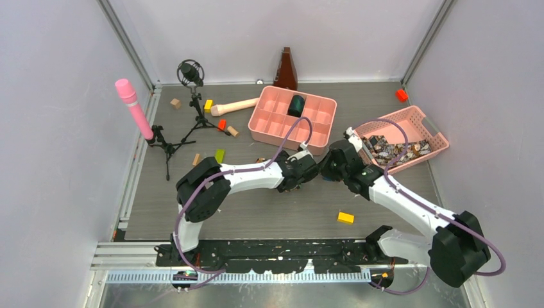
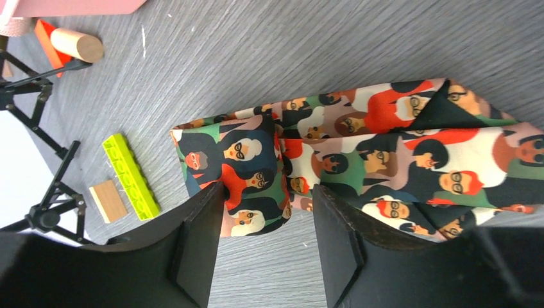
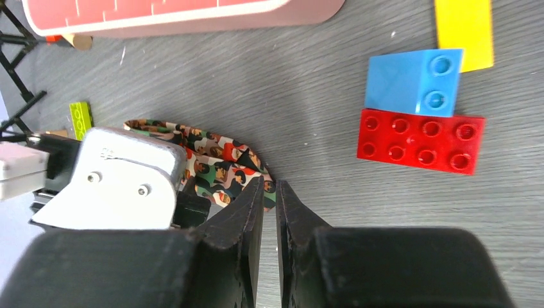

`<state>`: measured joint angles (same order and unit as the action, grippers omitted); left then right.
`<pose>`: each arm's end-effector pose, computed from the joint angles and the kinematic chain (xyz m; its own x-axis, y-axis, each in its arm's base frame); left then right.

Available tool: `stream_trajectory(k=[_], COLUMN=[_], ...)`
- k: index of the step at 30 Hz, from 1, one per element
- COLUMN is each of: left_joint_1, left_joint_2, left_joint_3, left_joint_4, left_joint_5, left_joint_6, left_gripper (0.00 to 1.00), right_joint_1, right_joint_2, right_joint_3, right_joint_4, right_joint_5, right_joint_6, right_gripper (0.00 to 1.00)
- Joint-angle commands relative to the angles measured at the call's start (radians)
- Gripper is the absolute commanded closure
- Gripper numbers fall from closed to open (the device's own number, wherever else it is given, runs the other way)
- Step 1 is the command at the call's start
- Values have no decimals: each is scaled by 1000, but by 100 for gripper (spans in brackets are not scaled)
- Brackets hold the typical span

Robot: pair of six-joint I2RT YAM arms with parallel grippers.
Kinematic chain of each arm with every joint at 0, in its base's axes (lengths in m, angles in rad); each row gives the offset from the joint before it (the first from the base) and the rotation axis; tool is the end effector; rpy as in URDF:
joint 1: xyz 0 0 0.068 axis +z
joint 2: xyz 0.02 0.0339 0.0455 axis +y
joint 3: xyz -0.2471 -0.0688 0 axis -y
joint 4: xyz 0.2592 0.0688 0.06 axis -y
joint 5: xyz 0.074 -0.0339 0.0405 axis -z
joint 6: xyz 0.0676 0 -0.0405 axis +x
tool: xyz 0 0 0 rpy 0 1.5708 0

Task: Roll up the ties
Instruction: Roll the tie at the center of the board.

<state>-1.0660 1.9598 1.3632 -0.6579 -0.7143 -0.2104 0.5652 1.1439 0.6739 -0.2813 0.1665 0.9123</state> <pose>0.2326 -0.3294 0.1273 -0.5670 0.6999 -0.4342 0.4544 0.7055 0.5439 0.2414 0.1398 0.1785 -0.6896 0.4863 -0.5367 0.1953 0.8385 0.5088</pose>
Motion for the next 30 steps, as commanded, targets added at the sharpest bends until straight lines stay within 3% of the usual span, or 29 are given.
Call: stream_trajectory(k=[1,18,22,30], left_joint_1=[-4,8,16,51], left_joint_2=[2,-30,-81,-303], left_joint_3=[24,-6,-3,-36], left_joint_4=[36,91,86,197], left_joint_5=[69,107,105,256], left_joint_6=[-37,-64,-64,-12], left_gripper=[46,51,49,44], right_joint_1=[-2,-2,-2,-2], right_joint_2=[-93,-134,-136,-153], right_joint_3=[3,1,7,9], right_joint_4=[-55,-68,-61,-38], right_joint_5=[130,169,172,183], right_joint_6=[-1,-9,-17,-33], right_gripper=[81,81,81,81])
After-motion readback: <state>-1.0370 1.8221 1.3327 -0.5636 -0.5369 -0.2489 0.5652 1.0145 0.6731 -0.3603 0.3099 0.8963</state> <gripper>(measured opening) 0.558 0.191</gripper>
